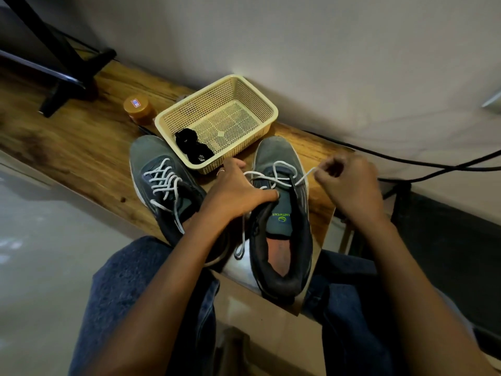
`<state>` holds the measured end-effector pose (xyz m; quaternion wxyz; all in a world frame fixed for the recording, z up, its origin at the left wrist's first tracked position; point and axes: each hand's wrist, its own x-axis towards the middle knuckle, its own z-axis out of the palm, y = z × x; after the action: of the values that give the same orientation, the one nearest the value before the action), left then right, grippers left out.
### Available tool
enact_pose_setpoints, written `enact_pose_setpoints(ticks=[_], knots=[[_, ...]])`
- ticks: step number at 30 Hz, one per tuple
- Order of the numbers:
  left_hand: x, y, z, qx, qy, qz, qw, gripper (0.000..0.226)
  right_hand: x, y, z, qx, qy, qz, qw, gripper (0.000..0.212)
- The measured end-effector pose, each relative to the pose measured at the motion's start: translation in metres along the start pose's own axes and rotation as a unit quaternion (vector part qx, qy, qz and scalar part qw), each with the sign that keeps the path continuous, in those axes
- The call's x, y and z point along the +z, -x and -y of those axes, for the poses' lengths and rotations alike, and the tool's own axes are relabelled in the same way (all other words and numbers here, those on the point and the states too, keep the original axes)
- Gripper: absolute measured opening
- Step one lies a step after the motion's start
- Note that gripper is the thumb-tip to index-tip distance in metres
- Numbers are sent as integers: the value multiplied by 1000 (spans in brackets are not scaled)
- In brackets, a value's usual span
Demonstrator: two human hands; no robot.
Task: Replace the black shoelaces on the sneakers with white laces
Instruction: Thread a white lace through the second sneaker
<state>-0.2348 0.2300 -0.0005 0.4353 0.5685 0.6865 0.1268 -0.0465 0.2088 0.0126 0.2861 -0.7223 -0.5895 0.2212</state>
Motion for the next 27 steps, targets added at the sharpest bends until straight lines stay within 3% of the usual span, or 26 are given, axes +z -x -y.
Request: enact_pose_setpoints(ticks=[2, 4, 6, 9, 11, 14, 17, 21, 27], knots=[[-1, 1, 0, 6, -1, -8, 1000, 99, -6, 0, -1, 30, -36, -98, 994, 9], [0, 2, -1, 14, -4, -15, 1000, 94, -8, -1, -1, 48, -63, -127, 989, 6], [1, 1, 0, 17, -11, -19, 1000, 93, -4, -3, -4, 49, -71, -63, 994, 5], [1, 0, 0, 17, -16, -18, 1000, 94, 9, -1, -4, 2, -1, 99, 995, 38], [1, 0, -1, 15, -20, -16, 1000, 92, 15, 0, -5, -28, 65, 142, 987, 44], [0, 1, -1, 17, -18, -13, 1000, 89, 16, 0, -5, -31, 84, 130, 988, 27], [1, 2, -1, 14, -19, -12, 1000, 87, 11, 0, -1, -7, -35, 150, 988, 12], [2, 2, -2, 17, -24, -15, 999, 84, 13, 0, 3, 3, -50, 115, 992, 2], [3, 0, 1, 10, -9, -7, 1000, 81, 7, -6, -5, 71, -92, -3, 993, 16]])
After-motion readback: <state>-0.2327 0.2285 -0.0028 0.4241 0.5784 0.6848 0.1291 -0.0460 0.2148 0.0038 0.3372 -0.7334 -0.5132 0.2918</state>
